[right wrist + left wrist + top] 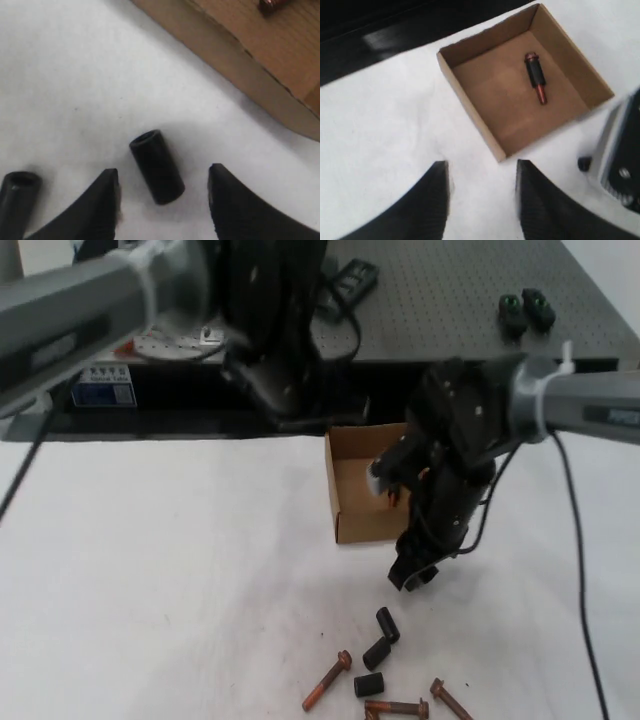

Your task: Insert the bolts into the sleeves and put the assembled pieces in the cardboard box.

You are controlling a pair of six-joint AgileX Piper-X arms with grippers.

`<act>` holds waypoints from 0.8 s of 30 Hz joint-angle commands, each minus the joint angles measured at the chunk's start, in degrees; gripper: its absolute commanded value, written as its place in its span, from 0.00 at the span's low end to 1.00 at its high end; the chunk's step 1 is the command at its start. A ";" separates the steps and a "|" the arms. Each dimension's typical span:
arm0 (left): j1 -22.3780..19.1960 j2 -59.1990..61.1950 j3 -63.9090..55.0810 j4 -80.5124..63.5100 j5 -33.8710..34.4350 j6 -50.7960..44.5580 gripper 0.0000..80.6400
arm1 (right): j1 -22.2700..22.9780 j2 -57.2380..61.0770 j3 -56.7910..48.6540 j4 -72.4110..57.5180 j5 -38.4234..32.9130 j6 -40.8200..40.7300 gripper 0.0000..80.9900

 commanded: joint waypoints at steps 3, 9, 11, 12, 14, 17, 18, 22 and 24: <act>0.01 -3.40 3.21 -1.49 0.16 1.72 0.39 | 0.33 1.78 -1.50 0.47 0.62 -0.65 0.48; 0.01 -4.31 6.90 -0.39 10.96 8.53 0.39 | 0.33 2.22 -1.36 0.53 0.77 -0.65 0.21; 0.01 -4.31 8.97 -0.40 13.82 10.74 0.39 | 0.33 2.22 -1.36 1.03 1.84 -0.65 0.06; 0.01 -4.31 10.21 -0.40 14.70 11.22 0.39 | 0.33 2.22 -1.36 1.67 3.26 -0.65 0.01; 0.01 -4.31 12.69 -0.40 17.16 11.78 0.39 | 0.33 1.98 -1.36 2.72 4.56 -0.27 0.03; -0.39 -3.30 15.18 -0.21 21.61 13.43 0.43 | -0.77 0.07 -1.08 4.17 1.35 3.56 0.03; -0.83 -2.42 15.46 0.14 21.75 14.02 0.44 | -1.39 -1.02 -0.93 5.05 -1.37 4.88 0.03; -3.90 2.25 15.33 0.98 20.48 17.44 0.45 | -3.48 -7.55 3.24 4.44 -11.41 9.70 0.03; -5.93 4.58 15.06 1.38 18.70 18.60 0.45 | -4.07 -12.25 7.08 2.09 -12.65 11.51 0.03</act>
